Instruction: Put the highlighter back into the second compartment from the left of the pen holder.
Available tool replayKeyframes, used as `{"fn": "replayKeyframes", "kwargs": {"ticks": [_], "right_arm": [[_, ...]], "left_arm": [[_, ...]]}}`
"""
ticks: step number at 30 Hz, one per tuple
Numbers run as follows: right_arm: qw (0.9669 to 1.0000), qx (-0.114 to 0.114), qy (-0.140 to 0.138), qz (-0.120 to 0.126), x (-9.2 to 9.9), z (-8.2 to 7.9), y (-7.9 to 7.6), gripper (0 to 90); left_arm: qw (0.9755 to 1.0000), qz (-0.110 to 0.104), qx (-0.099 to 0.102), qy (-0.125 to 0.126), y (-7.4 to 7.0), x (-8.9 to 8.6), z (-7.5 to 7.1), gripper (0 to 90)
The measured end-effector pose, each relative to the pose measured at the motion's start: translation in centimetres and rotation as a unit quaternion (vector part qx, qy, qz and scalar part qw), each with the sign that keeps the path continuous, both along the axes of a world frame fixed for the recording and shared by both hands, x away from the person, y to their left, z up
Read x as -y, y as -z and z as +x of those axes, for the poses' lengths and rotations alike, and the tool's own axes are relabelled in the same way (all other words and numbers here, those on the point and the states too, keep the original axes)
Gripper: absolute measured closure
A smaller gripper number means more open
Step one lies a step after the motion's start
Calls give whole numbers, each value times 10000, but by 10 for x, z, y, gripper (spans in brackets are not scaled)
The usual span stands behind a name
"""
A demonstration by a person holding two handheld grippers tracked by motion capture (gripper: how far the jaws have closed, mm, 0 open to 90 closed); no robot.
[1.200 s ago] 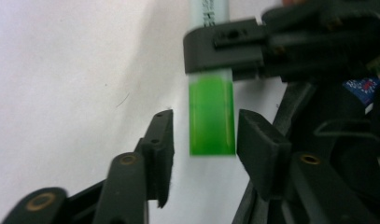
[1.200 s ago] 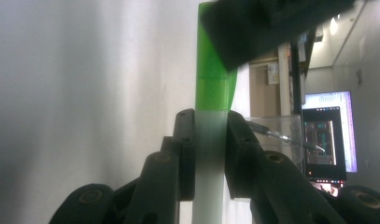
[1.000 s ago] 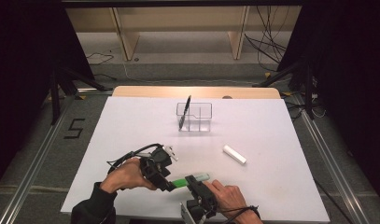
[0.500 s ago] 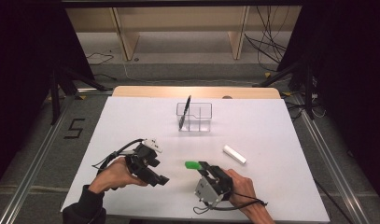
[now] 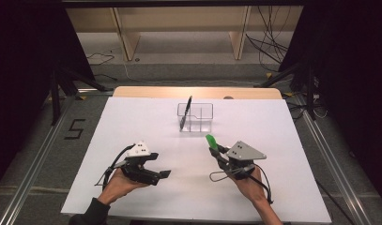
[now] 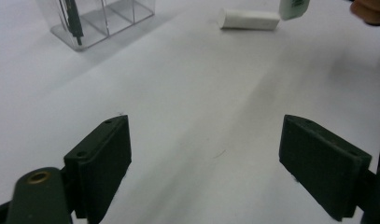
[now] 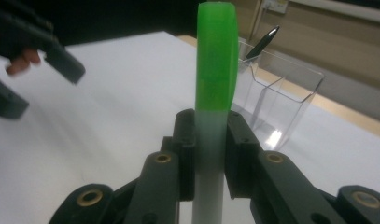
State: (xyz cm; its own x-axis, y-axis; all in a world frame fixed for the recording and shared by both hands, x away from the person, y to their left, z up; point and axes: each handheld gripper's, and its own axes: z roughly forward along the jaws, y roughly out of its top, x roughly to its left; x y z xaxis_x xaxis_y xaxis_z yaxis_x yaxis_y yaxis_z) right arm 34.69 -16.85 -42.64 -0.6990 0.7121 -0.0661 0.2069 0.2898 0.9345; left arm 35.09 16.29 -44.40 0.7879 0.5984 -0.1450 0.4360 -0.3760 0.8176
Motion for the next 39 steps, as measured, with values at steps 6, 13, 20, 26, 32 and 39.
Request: {"fn": "replayKeyframes", "kwargs": {"ticks": [6, 13, 20, 26, 32, 39], "right_arm": [[9947, -572, 103, 845, 8, 23, -6, 775], [9845, -955, 263, 1444, 4, 60, -14, 775], [9818, -989, 464, 1552, -8, 92, -26, 774], [9769, -1094, 647, 1720, -15, 121, -32, 775], [9784, -1061, 795, 1585, -27, 144, -41, 774], [9781, -1051, 923, 1539, -44, 161, -47, 774]], "left_arm": [[9996, -95, 128, -221, 11, -3, -5, 154], [9987, -281, 249, -357, 19, -11, -11, 145], [9977, -380, 348, -445, 20, -14, -19, 146], [9982, -362, 278, -383, 23, -10, -20, 146], [9974, -399, 364, -485, 23, -11, -22, 143], [9950, -617, 473, -625, 20, -16, -25, 129]]}}
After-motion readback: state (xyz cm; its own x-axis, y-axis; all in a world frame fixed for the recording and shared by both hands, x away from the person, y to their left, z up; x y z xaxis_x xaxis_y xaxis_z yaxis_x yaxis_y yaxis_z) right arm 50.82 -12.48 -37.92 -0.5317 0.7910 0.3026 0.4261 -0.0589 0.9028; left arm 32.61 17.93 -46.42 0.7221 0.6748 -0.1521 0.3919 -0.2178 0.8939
